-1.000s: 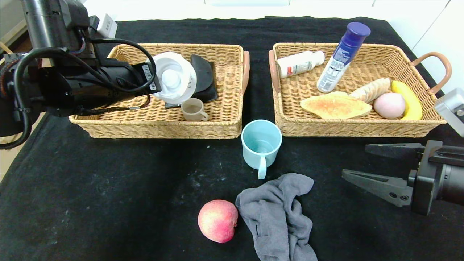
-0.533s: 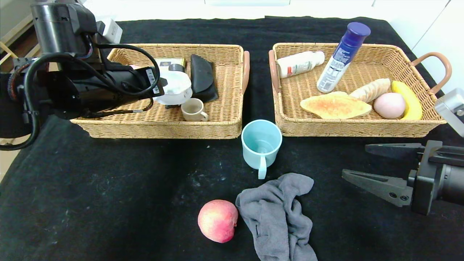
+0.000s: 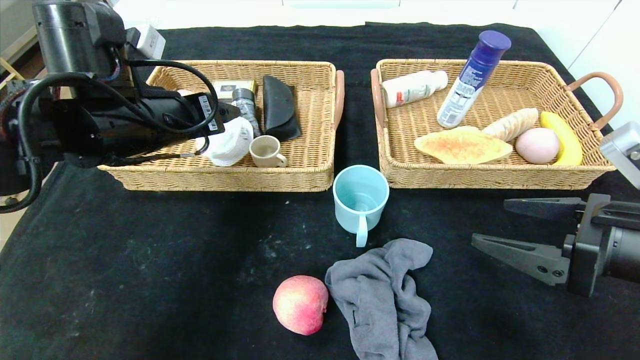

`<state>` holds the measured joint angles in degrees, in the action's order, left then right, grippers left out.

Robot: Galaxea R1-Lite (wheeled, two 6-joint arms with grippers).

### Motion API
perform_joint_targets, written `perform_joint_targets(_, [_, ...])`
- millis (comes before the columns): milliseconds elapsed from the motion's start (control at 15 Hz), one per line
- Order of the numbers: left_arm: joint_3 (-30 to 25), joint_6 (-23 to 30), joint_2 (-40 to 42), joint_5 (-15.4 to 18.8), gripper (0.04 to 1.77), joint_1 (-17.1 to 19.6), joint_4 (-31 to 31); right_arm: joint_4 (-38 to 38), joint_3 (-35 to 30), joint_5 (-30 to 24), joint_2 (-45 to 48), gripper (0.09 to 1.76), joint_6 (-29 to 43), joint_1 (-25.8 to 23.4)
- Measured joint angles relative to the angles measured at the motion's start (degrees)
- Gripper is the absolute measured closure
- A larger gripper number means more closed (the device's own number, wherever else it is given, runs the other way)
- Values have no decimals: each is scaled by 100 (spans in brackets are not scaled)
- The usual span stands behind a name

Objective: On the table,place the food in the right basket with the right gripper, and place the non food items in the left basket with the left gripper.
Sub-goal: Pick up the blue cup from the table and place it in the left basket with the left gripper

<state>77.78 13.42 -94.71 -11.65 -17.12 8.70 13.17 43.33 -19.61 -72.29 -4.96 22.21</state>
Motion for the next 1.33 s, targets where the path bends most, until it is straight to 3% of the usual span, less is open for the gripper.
perform_joint_targets(267, [-433, -52, 312, 20, 31, -234, -69, 0, 0, 2, 0, 14, 0, 0])
perform_joint_targets(867, [-1557, -452, 1084, 57, 16, -1389, -502, 0, -5, 5, 11, 14, -71, 0])
perform_joint_targets(1067, [-1541, -546, 1125, 57, 14, -1703, -502, 0, -5, 7, 27, 14, -73, 0])
perform_joint_targets(1333, [-920, -546, 841, -91, 12, -2119, -662, 2, 0, 7, 30, 14, -118, -17])
